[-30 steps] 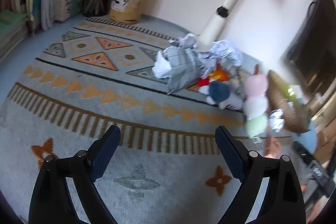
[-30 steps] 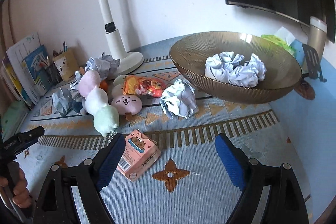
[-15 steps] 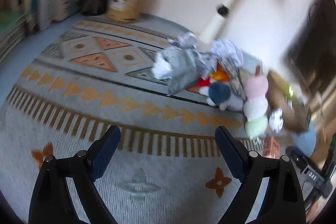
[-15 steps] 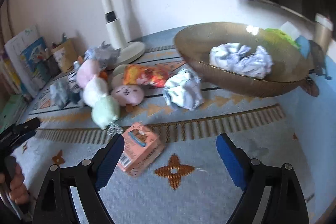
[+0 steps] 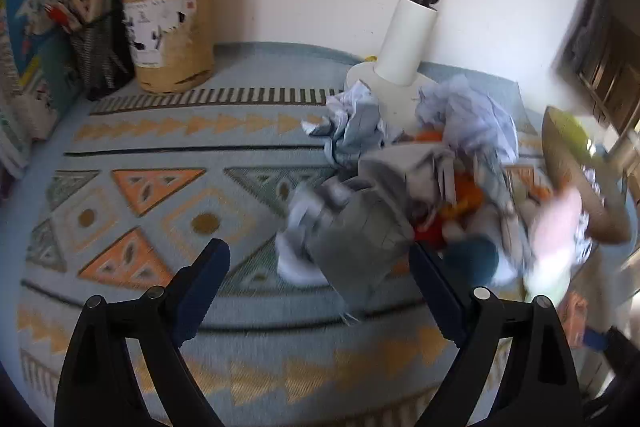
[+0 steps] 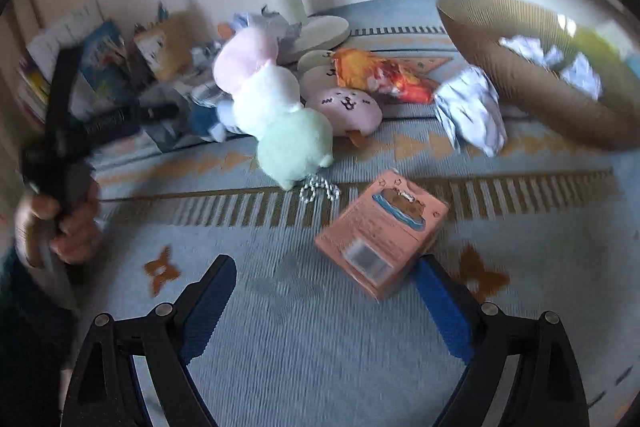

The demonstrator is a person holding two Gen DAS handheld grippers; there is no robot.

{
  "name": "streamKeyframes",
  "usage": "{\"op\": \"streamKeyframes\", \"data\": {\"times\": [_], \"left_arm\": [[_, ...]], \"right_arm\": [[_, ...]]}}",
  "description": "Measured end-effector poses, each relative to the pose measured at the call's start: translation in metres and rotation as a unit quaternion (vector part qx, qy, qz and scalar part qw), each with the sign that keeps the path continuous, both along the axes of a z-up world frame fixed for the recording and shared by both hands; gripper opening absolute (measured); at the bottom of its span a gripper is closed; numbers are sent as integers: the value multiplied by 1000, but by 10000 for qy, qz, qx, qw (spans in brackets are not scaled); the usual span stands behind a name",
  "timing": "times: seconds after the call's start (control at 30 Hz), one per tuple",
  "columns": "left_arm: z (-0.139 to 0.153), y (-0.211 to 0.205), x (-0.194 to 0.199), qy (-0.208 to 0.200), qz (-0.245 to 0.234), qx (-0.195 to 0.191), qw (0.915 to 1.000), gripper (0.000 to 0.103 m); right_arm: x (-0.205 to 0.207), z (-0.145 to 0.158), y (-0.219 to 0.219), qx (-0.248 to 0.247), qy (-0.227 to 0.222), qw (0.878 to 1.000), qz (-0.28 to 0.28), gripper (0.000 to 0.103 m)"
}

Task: Organize objects
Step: 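Grasp the pink snack box with the right tool while the left tool grasps grey checked paper, then carry the pink box and grey paper into the brown bowl and release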

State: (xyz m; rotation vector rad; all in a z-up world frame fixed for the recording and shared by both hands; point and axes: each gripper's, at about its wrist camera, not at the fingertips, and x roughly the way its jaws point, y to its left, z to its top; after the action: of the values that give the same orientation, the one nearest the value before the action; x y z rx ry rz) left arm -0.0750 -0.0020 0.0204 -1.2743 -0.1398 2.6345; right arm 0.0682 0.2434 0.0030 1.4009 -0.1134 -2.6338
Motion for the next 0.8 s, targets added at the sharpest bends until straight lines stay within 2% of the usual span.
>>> {"op": "streamKeyframes", "data": {"times": [0.03, 0.1, 0.13, 0.17, 0.2, 0.23, 0.27, 0.43, 0.57, 0.63, 0.7, 0.8], "left_arm": [[0, 2, -3, 3, -11, -17, 10000, 88], [-3, 6, -8, -5, -148, -7, 9999, 74], [-5, 8, -8, -42, -222, 12, 9997, 61], [-9, 11, -8, -105, -276, -48, 9996, 51], [-9, 11, -6, -83, -275, -102, 9995, 48], [-8, 12, -3, -25, -295, -103, 9995, 42], [-5, 11, 2, 42, -344, -20, 9994, 38], [8, 8, 34, 156, -428, 196, 9988, 37], [11, 17, 90, 207, -539, 638, 9963, 37], [10, 27, 110, 269, -599, 513, 9965, 37], [8, 40, 131, 382, -560, 223, 9975, 37], [5, 56, 144, 525, -512, -71, 9973, 37]], "right_arm": [[-6, -1, -7, 126, -16, 9999, 6, 85], [-13, -1, -11, 163, -25, 9999, -27, 78], [-17, -1, -13, 188, -25, 9998, -42, 73], [-20, -1, -14, 285, -12, 9996, -68, 65], [-22, -1, -16, 450, 9, 9989, -91, 60], [-22, -2, -17, 580, 51, 9982, -115, 50], [-21, -2, -17, 674, 86, 9976, -123, 46], [-1, 4, 4, 372, 79, 9992, 86, 44], [24, 5, 21, 390, 194, 9986, 305, 44], [36, 6, 35, 255, 187, 9991, 288, 44], [41, 6, 49, 62, 59, 9996, 255, 44], [43, 5, 60, -236, -40, 9995, 196, 46]]}}
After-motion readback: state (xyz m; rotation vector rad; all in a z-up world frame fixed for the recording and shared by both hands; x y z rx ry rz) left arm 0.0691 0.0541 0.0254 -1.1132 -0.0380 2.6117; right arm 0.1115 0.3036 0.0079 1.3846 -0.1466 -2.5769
